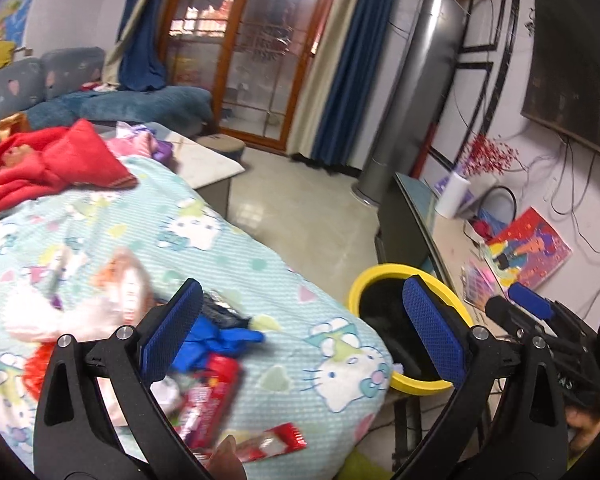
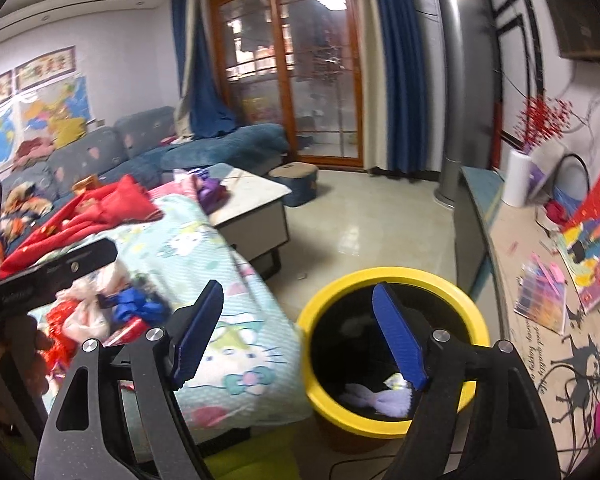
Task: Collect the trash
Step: 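Grasp the white mesh net with the left gripper while the right grasps the red candy wrapper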
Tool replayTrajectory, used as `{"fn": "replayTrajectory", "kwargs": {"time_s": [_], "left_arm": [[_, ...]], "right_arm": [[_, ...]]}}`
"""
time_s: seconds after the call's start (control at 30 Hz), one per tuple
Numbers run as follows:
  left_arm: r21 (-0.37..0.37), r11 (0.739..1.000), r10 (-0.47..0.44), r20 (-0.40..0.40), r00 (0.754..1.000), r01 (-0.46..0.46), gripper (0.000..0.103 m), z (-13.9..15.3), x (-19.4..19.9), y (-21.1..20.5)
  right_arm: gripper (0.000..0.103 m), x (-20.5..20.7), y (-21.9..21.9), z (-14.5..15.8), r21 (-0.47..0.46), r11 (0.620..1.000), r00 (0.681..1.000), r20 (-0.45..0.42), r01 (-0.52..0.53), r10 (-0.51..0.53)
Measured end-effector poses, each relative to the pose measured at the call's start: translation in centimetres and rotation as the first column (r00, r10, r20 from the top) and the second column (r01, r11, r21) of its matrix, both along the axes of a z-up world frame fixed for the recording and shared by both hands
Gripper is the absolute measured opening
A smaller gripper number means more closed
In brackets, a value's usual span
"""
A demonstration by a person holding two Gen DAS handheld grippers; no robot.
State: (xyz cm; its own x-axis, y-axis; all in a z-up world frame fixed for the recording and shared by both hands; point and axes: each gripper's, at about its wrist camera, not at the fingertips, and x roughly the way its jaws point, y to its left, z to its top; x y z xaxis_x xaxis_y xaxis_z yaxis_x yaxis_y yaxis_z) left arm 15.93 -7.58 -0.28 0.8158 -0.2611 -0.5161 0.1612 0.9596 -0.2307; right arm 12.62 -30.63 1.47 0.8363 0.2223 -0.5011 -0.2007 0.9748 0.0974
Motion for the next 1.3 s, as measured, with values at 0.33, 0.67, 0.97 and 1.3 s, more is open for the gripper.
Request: {"fn": "replayTrajectory", "kwargs": {"time_s": [0.33, 0.67, 0.97, 1.3], "left_arm": [[0.008, 0.997, 0.078, 0.036, 0.996, -0.078, 0.092, 0.5, -1.9, 3.7], [-0.015, 0.986, 0.168, 0.039, 0.985, -0.167, 0.092, 0.4, -2.8, 7.8], [-0.05, 0.961, 0.274, 0.021, 0.962, -0.272, 0.092, 0.2, -3.0, 12.7], [-0.059, 0.919, 0.388, -0.044, 0.921, -0.39, 0.092, -1.3, -2.9, 18.5]], "right_arm": [[0.075, -1.2, 5.9, 0.3, -0.027, 0.988, 0.989, 0.001, -0.15, 0.15], [0.075, -2.7, 11.4, -0.6, -0.068, 0.952, 0.955, -0.03, -0.297, 0.296], [0.075, -2.7, 14.5, -2.6, -0.09, 0.915, 0.918, -0.103, -0.393, 0.384], [0.074, -1.9, 17.4, -6.4, -0.196, 0.833, 0.852, -0.214, -0.517, 0.478]]}}
